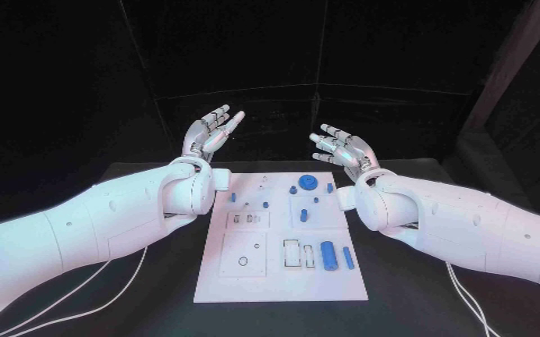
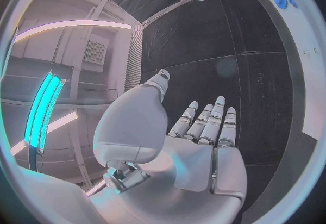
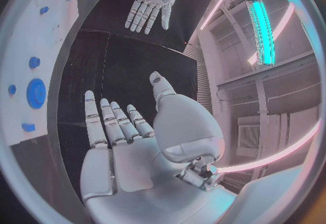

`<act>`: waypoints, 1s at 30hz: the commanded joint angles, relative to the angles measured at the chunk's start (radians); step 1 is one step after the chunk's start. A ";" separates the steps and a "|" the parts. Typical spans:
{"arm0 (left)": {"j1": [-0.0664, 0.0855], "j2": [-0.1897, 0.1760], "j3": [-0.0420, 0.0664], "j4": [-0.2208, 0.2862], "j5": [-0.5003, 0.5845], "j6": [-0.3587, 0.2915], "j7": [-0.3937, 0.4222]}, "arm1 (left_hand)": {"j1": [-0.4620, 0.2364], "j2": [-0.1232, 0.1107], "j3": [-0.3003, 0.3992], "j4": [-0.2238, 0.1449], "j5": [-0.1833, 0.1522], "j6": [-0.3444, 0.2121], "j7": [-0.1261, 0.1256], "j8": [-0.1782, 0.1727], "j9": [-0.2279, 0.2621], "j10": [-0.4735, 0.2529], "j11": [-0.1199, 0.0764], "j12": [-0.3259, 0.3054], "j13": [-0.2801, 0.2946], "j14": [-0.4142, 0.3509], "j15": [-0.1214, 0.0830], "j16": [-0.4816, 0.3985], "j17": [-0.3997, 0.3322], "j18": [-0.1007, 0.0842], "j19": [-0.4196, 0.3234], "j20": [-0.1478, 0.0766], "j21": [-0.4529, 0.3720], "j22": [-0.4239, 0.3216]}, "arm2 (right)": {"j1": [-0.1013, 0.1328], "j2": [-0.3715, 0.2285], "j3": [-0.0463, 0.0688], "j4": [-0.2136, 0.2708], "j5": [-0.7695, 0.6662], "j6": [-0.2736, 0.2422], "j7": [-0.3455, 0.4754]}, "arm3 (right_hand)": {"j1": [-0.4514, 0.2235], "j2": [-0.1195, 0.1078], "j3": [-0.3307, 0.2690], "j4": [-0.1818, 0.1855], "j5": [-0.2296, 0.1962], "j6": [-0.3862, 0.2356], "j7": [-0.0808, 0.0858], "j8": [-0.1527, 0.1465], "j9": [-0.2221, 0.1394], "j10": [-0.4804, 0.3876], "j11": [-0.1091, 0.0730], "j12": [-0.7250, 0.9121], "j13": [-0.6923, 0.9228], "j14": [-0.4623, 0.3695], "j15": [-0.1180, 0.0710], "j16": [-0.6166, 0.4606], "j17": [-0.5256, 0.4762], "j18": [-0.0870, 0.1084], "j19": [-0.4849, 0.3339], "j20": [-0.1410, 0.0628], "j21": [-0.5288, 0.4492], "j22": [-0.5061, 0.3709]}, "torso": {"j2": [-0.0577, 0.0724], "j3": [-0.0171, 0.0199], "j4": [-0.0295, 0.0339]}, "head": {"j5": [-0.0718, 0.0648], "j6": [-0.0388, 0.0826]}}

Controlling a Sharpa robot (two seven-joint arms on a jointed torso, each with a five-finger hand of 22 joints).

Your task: Assemble the parts on the task board

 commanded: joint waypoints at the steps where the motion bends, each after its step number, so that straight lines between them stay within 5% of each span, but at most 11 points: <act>1: 0.008 0.009 -0.001 -0.018 0.021 0.104 0.056 | 0.053 0.003 0.011 0.008 0.007 0.049 0.116 0.013 0.006 0.066 0.027 0.014 0.006 0.140 0.018 0.031 0.019 0.017 0.046 0.015 0.020 0.011 | 0.012 0.015 -0.005 -0.033 -0.101 0.197 -0.062 | 0.169 -0.007 0.035 -0.106 -0.079 0.229 0.131 0.038 0.022 0.348 0.008 0.053 0.025 0.370 -0.006 0.055 0.023 0.051 0.180 0.006 0.067 0.026 | 0.000 -0.0001 -0.0002 | 0.000 0.000; 3: 0.008 0.009 -0.001 -0.020 0.021 0.105 0.056 | 0.061 0.007 0.013 0.005 0.007 0.096 0.122 0.021 0.011 0.149 0.043 0.027 0.014 0.248 0.017 0.062 0.033 0.018 0.118 0.014 0.045 0.024 | 0.017 0.024 -0.009 -0.050 -0.116 0.228 -0.072 | 0.193 -0.012 0.043 -0.130 -0.084 0.358 0.116 0.061 0.032 0.448 -0.011 0.077 0.028 0.438 -0.028 0.070 0.024 0.070 0.231 0.002 0.095 0.034 | 0.000 -0.0001 -0.0002 | 0.000 0.000; 5: 0.008 0.009 -0.001 -0.020 0.021 0.105 0.056 | 0.072 0.011 0.012 -0.002 0.007 0.160 0.125 0.031 0.016 0.266 0.034 0.045 0.022 0.308 0.004 0.087 0.040 0.030 0.265 0.014 0.097 0.050 | 0.020 0.029 -0.011 -0.061 -0.125 0.248 -0.078 | 0.207 -0.012 0.052 -0.149 -0.084 0.479 0.103 0.082 0.041 0.502 -0.028 0.089 0.026 0.494 -0.046 0.082 0.024 0.076 0.281 -0.011 0.122 0.042 | 0.000 -0.0001 -0.0002 | 0.000 0.000; 7: 0.008 0.009 -0.001 -0.020 0.021 0.105 0.056 | 0.083 0.015 0.011 -0.012 0.007 0.234 0.117 0.043 0.022 0.393 0.020 0.066 0.029 0.368 -0.016 0.110 0.046 0.049 0.419 0.012 0.156 0.078 | 0.022 0.032 -0.012 -0.068 -0.130 0.260 -0.082 | 0.206 -0.011 0.063 -0.169 -0.083 0.550 0.093 0.084 0.037 0.546 -0.040 0.084 0.020 0.541 -0.062 0.079 0.019 0.073 0.319 -0.028 0.142 0.046 | 0.000 -0.0001 -0.0002 | 0.000 0.000; 9: 0.008 0.009 -0.001 -0.020 0.021 0.105 0.056 | 0.094 0.018 0.008 -0.024 0.007 0.332 0.107 0.061 0.029 0.504 0.001 0.095 0.036 0.440 -0.040 0.138 0.055 0.069 0.494 0.009 0.196 0.092 | 0.023 0.033 -0.013 -0.070 -0.132 0.263 -0.083 | 0.206 -0.011 0.070 -0.182 -0.085 0.573 0.086 0.084 0.035 0.574 -0.048 0.082 0.021 0.571 -0.072 0.080 0.020 0.074 0.339 -0.039 0.154 0.049 | 0.000 -0.0001 -0.0002 | 0.000 0.000; 10: 0.009 -0.057 -0.002 0.012 0.027 0.148 0.056 | 0.096 0.018 0.008 -0.027 0.007 0.356 0.105 0.065 0.031 0.517 -0.002 0.100 0.037 0.456 -0.044 0.144 0.057 0.073 0.508 0.007 0.203 0.094 | 0.046 0.001 -0.011 -0.113 -0.518 0.121 -0.082 | 0.205 -0.010 0.072 -0.185 -0.085 0.578 0.085 0.082 0.034 0.580 -0.049 0.080 0.021 0.578 -0.075 0.079 0.020 0.074 0.344 -0.041 0.157 0.049 | 0.026 -0.0011 0.0056 | -0.011 -0.008; 12: 0.008 -0.064 -0.002 0.022 0.026 0.153 0.057 | 0.104 0.020 0.004 -0.038 0.006 0.461 0.100 0.086 0.039 0.566 -0.015 0.116 0.036 0.526 -0.063 0.169 0.068 0.079 0.568 -0.005 0.234 0.104 | 0.053 -0.001 -0.011 -0.119 -0.576 0.112 -0.091 | 0.205 -0.011 0.083 -0.191 -0.081 0.595 0.082 0.076 0.031 0.605 -0.055 0.072 0.021 0.613 -0.086 0.079 0.022 0.074 0.366 -0.053 0.173 0.054 | 0.031 0.0006 0.0064 | -0.011 -0.010; 20: 0.006 -0.108 -0.002 0.085 -0.001 0.169 0.056 | 0.121 0.031 0.003 -0.066 0.008 0.567 0.073 0.114 0.036 0.696 -0.051 0.141 0.038 0.644 -0.102 0.186 0.101 0.078 0.660 -0.042 0.269 0.106 | 0.088 -0.008 -0.010 -0.128 -0.804 0.123 -0.146 | 0.202 -0.035 0.115 -0.192 -0.081 0.672 0.059 0.073 0.033 0.716 -0.088 0.060 0.024 0.753 -0.134 0.098 0.039 0.071 0.454 -0.106 0.277 0.106 | 0.058 -0.0004 0.0132 | -0.020 -0.002; 30: 0.005 -0.168 -0.003 0.184 -0.013 0.188 0.048 | 0.128 0.031 0.008 -0.079 0.008 0.603 0.058 0.114 0.033 0.747 -0.068 0.136 0.038 0.692 -0.121 0.192 0.128 0.077 0.697 -0.060 0.280 0.104 | 0.117 -0.004 0.020 -0.115 -1.179 0.181 -0.310 | 0.188 -0.073 0.126 -0.190 -0.055 0.743 0.018 0.066 0.033 0.837 -0.145 0.050 0.030 1.008 -0.209 0.223 0.141 0.073 0.572 -0.181 0.504 0.240 | 0.098 -0.0090 0.0414 | -0.038 0.002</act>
